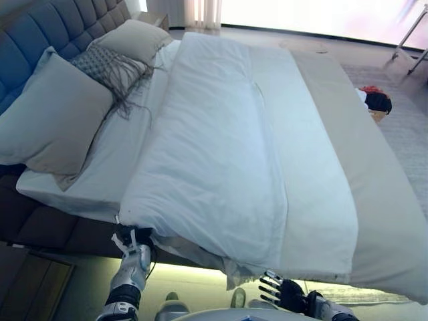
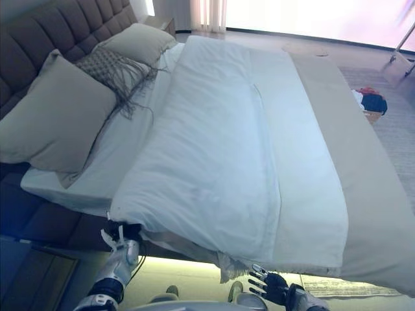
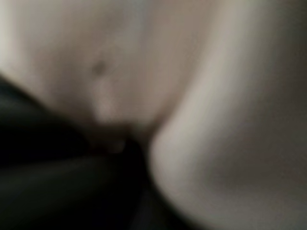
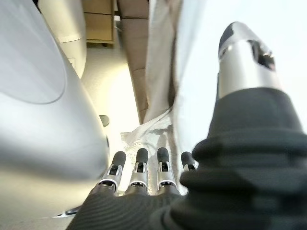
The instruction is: Make the bed neatly
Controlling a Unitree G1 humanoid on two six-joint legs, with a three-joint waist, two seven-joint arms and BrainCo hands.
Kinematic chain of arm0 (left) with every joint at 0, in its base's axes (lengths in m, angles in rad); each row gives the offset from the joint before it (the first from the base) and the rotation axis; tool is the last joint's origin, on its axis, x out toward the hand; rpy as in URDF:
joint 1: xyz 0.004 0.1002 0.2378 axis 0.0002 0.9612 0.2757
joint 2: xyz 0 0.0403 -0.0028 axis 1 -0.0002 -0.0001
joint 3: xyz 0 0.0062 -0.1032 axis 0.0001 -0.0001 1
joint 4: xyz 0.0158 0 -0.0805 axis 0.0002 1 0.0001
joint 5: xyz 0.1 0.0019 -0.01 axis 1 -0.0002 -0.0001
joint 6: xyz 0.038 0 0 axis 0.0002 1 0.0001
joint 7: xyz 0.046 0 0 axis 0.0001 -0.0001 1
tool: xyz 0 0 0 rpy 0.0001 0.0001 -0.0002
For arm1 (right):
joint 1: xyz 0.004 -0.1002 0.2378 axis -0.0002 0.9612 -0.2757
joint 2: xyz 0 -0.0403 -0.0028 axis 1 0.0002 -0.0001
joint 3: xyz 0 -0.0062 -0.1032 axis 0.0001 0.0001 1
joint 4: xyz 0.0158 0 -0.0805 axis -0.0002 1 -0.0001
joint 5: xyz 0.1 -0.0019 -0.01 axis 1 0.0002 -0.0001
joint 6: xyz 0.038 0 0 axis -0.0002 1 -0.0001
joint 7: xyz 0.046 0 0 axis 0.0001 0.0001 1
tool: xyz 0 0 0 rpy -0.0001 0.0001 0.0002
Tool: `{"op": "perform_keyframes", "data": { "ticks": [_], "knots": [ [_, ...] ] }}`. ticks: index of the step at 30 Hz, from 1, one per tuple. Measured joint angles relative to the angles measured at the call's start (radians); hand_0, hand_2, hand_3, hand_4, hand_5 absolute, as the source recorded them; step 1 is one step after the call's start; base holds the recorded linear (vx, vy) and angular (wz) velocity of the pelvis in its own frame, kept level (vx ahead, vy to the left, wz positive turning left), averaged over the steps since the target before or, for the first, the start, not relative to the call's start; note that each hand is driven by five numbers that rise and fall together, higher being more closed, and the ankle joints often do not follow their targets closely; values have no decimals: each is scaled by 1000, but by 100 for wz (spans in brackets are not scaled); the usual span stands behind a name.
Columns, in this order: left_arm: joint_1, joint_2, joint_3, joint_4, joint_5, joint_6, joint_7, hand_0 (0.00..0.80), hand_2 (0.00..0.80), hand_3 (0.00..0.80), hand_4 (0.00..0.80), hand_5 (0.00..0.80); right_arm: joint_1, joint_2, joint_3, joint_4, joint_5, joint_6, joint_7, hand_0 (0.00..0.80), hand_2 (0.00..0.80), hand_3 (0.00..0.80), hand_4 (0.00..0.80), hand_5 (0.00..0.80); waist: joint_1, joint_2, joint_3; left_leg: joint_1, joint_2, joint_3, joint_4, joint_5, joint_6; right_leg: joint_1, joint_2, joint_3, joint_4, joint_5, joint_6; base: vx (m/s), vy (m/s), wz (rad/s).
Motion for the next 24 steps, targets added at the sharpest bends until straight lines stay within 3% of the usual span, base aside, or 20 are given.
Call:
{"op": "perform_keyframes", "data": {
  "ticks": [7,16,24],
  "knots": [
    [5,107,97,134,88,62,0,800,800,800,800,800,-4,-8,-30,1,1,-28,1,0,0,0,0,0,0,7,-7,10,3,-25,1,-9,-2,10,2,-11,-1,-5,-2,-13,85,-1],
    [3,233,217,280,197,146,2,800,800,800,800,800,-41,-9,-33,24,30,-56,-10,0,0,0,0,0,10,11,-5,9,8,-52,1,-13,-7,6,-13,-98,-2,-6,2,-48,63,-9],
    [-2,319,249,350,271,230,9,800,800,800,800,800,-42,-24,-50,73,33,-57,-11,0,0,0,0,0,23,11,-4,2,8,-78,3,-15,-10,1,-15,-122,-1,-11,6,-48,50,-3]
  ]
}}
